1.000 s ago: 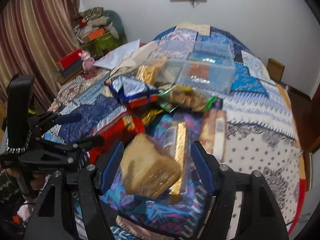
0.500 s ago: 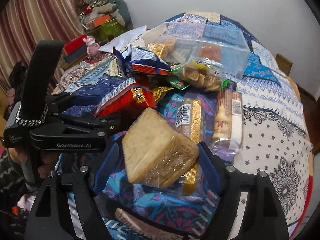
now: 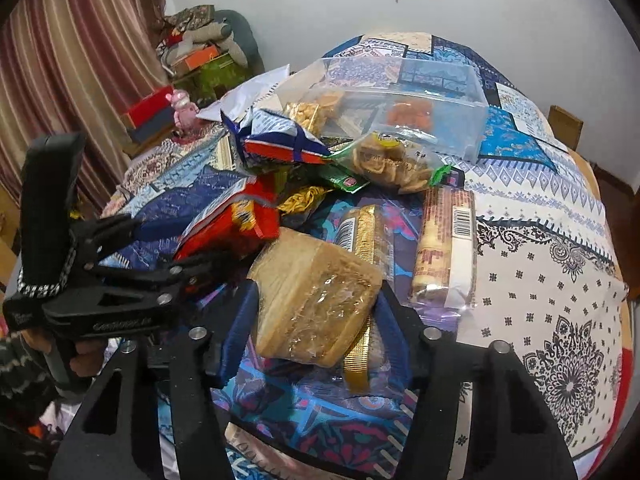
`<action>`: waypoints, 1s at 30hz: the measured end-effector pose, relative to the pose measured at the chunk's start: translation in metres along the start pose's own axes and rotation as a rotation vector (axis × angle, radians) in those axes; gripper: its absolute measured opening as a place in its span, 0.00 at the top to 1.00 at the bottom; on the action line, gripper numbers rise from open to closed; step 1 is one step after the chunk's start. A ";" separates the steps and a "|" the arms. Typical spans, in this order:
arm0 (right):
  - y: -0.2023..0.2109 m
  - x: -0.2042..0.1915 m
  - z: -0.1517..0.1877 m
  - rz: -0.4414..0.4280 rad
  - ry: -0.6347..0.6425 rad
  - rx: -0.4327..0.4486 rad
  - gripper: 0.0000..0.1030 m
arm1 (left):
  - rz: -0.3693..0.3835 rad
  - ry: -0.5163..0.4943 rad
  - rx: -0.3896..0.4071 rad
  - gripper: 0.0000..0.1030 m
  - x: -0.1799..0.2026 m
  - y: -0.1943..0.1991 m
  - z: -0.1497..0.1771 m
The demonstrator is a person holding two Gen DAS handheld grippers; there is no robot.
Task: Organize snacks
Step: 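Grasp red chip bag with left tool while right tool grasps tan bread pack, then lower chip bag into clear box with left tool while right tool places bread pack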
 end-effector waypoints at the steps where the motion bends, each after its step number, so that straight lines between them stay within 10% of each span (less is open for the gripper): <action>1: 0.002 0.001 -0.001 -0.001 -0.010 0.008 0.51 | -0.003 0.002 0.005 0.33 -0.001 0.003 0.000; 30: 0.053 0.013 -0.086 0.021 -0.025 0.274 0.66 | -0.083 0.023 0.276 0.33 -0.025 0.072 -0.096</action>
Point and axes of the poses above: each gripper's, at about its wrist camera, not at the fingertips, and y roughly against the way its jaws point, x to its right, z to its underside, the point moved 5 cm from there along -y, roughly the way its jaws point, and after that the axes turned 9 degrees about -y, right-handed, at the moved point
